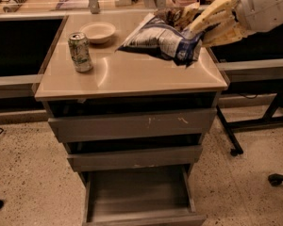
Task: Place blue chip bag into bottom drawer
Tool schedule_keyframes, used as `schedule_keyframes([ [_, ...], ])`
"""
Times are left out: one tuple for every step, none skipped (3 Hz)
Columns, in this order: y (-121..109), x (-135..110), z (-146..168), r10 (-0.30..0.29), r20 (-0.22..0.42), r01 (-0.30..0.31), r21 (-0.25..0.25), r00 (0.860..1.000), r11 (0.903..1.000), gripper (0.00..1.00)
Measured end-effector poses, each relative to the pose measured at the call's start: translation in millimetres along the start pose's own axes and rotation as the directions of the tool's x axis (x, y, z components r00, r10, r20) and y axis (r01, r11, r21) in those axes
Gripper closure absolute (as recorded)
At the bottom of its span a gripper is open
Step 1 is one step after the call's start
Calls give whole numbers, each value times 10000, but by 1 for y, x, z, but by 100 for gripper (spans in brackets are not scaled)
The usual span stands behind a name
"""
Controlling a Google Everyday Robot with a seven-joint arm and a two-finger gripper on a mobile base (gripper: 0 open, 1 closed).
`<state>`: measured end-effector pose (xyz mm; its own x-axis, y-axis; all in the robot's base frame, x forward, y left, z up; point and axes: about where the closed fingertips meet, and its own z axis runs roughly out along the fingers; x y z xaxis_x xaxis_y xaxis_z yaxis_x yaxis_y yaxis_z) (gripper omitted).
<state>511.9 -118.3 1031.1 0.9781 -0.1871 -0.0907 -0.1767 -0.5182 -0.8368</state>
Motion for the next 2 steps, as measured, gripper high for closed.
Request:
schedule_keyframes([
  [6,-59,-5,-472,525,475,-35,9975,9989,100],
  [41,-108,-2,-80,944,81,-3,9955,10000,100],
])
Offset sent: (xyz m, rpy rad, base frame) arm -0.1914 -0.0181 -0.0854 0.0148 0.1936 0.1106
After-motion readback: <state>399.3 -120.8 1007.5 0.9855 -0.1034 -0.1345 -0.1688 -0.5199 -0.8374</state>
